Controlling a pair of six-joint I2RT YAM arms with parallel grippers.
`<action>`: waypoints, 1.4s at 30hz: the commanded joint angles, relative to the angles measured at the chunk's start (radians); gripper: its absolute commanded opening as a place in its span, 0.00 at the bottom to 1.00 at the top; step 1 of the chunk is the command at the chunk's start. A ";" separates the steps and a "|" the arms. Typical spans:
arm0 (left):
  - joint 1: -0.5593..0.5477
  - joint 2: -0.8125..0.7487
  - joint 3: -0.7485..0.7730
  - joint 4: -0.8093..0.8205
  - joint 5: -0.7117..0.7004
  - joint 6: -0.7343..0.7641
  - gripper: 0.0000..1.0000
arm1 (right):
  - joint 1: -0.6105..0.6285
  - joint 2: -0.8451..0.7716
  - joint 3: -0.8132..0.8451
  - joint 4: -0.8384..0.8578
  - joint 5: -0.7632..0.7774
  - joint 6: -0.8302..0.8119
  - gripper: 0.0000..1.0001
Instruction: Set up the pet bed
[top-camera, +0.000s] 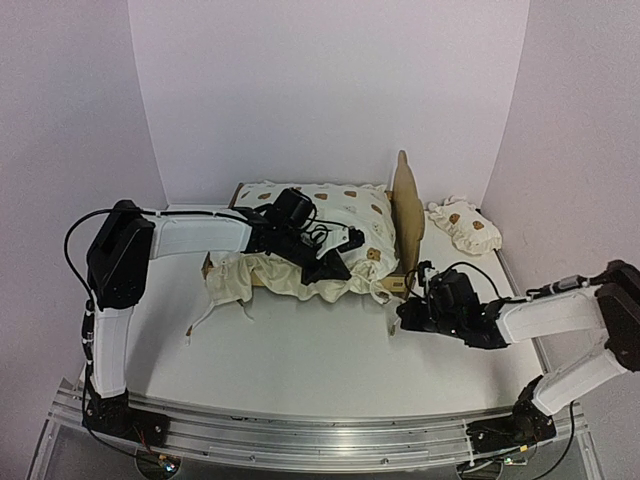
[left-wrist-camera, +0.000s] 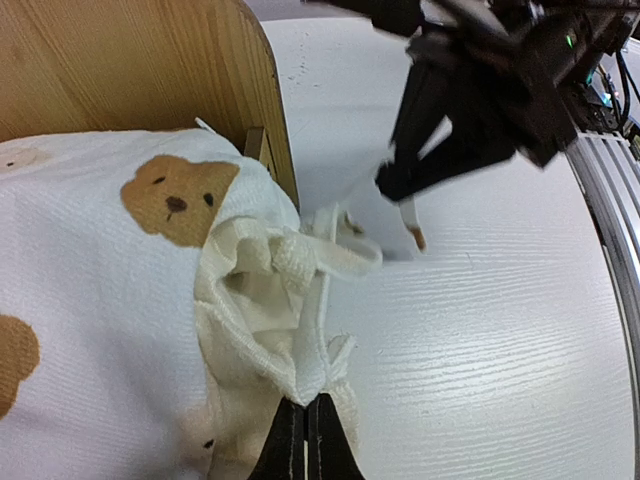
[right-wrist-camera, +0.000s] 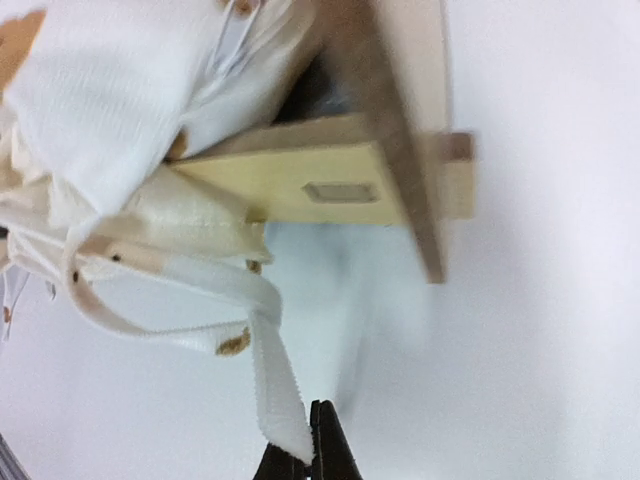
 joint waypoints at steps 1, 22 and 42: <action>0.026 -0.078 0.017 -0.084 -0.014 0.101 0.00 | -0.102 -0.149 0.035 -0.416 0.080 -0.099 0.00; 0.017 -0.088 -0.226 -0.038 -0.292 0.489 0.00 | -0.264 -0.097 0.394 -0.573 -0.429 -0.426 0.00; 0.002 -0.154 -0.218 -0.208 -0.088 0.517 0.29 | -0.388 -0.219 0.458 -0.996 -0.536 -0.507 0.49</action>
